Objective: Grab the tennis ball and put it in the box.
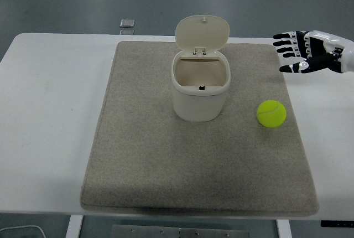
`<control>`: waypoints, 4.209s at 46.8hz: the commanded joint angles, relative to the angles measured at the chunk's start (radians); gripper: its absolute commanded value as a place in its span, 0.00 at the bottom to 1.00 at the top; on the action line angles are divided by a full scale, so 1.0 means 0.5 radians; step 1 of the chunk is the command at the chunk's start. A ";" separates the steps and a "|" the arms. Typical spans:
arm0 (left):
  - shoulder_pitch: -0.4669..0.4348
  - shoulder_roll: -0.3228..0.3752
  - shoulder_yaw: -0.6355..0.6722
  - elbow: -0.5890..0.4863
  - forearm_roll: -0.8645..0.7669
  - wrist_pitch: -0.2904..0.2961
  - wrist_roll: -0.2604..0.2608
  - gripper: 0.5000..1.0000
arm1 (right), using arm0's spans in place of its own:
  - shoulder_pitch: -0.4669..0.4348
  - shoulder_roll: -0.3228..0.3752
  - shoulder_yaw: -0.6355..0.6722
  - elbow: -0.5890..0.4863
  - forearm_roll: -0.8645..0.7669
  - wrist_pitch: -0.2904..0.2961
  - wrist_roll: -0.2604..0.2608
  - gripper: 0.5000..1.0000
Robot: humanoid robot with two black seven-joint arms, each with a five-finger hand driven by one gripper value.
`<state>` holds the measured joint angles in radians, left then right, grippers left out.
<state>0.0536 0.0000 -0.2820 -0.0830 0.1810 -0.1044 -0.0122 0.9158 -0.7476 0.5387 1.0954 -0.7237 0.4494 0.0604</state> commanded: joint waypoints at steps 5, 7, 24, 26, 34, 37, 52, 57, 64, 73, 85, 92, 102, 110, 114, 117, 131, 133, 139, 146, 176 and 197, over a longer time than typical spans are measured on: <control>0.000 0.000 0.000 -0.003 0.000 0.000 0.000 0.98 | -0.015 -0.085 -0.010 0.110 -0.418 0.006 0.008 0.81; 0.000 0.000 0.000 0.000 0.000 0.000 0.000 0.98 | -0.018 -0.091 -0.010 0.135 -0.467 0.009 0.029 0.82; 0.000 0.000 0.000 -0.003 0.000 -0.003 0.000 0.98 | -0.141 -0.186 -0.013 0.395 -0.866 -0.012 0.122 0.82; 0.000 0.000 0.000 0.000 0.000 0.000 0.000 0.98 | -0.163 -0.189 -0.010 0.414 -0.906 -0.015 0.131 0.82; 0.000 0.000 0.003 -0.003 0.000 0.000 0.000 0.98 | -0.215 -0.174 -0.013 0.451 -0.958 -0.037 0.134 0.82; 0.000 0.000 0.000 0.000 0.000 0.000 0.000 0.98 | -0.236 -0.162 -0.010 0.451 -0.989 -0.064 0.134 0.82; 0.000 0.000 0.000 0.000 0.000 0.000 0.000 0.98 | -0.313 -0.094 -0.010 0.451 -1.071 -0.181 0.146 0.82; 0.000 0.000 0.003 0.000 0.000 0.000 0.000 0.98 | -0.328 -0.079 -0.013 0.445 -1.087 -0.196 0.152 0.82; 0.000 0.000 0.003 0.000 0.000 0.000 0.000 0.98 | -0.338 -0.063 -0.013 0.435 -1.139 -0.236 0.155 0.83; 0.000 0.000 0.003 0.000 0.000 0.000 0.000 0.98 | -0.344 -0.048 -0.022 0.432 -1.151 -0.264 0.177 0.74; 0.000 0.000 0.000 0.000 0.000 0.000 0.003 0.98 | -0.344 -0.045 -0.022 0.429 -1.206 -0.261 0.180 0.54; 0.000 0.000 0.000 -0.003 0.000 0.000 0.000 0.98 | -0.347 -0.042 -0.025 0.426 -1.206 -0.242 0.217 0.45; 0.000 0.000 0.000 0.000 0.000 0.000 0.000 0.98 | -0.344 -0.045 -0.025 0.423 -1.206 -0.239 0.217 0.34; 0.000 0.000 0.003 0.000 0.000 0.000 0.000 0.98 | -0.338 -0.054 -0.016 0.426 -1.200 -0.233 0.220 0.05; 0.000 0.000 0.000 0.000 0.000 0.000 0.000 0.98 | -0.325 -0.060 -0.001 0.426 -1.188 -0.233 0.223 0.00; 0.000 0.000 0.000 0.000 0.000 0.000 0.000 0.98 | -0.316 -0.066 0.024 0.429 -1.167 -0.218 0.244 0.00; 0.000 0.000 0.000 0.000 0.000 0.000 0.000 0.98 | -0.114 -0.155 0.070 0.469 -0.820 -0.052 0.361 0.00; 0.000 0.000 0.000 0.000 0.000 0.000 0.000 0.98 | -0.095 -0.143 0.070 0.481 -0.817 -0.049 0.391 0.00; 0.000 0.000 0.000 0.000 0.000 0.000 0.000 0.98 | -0.040 -0.076 0.070 0.506 -0.817 -0.025 0.441 0.00; 0.000 0.000 0.000 0.000 0.000 0.000 0.000 0.98 | 0.037 -0.008 0.079 0.506 -0.774 0.003 0.447 0.00; 0.000 0.000 0.003 0.000 0.000 0.000 0.000 0.98 | 0.181 0.323 0.036 0.325 -0.633 -0.058 0.425 0.00; 0.000 0.000 0.003 0.000 0.000 0.000 0.000 0.98 | 0.132 0.443 0.021 0.276 -0.636 -0.175 0.425 0.45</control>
<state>0.0536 0.0000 -0.2817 -0.0828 0.1810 -0.1044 -0.0120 0.9857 -0.5291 0.5478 1.2364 -1.0401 0.3646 0.2721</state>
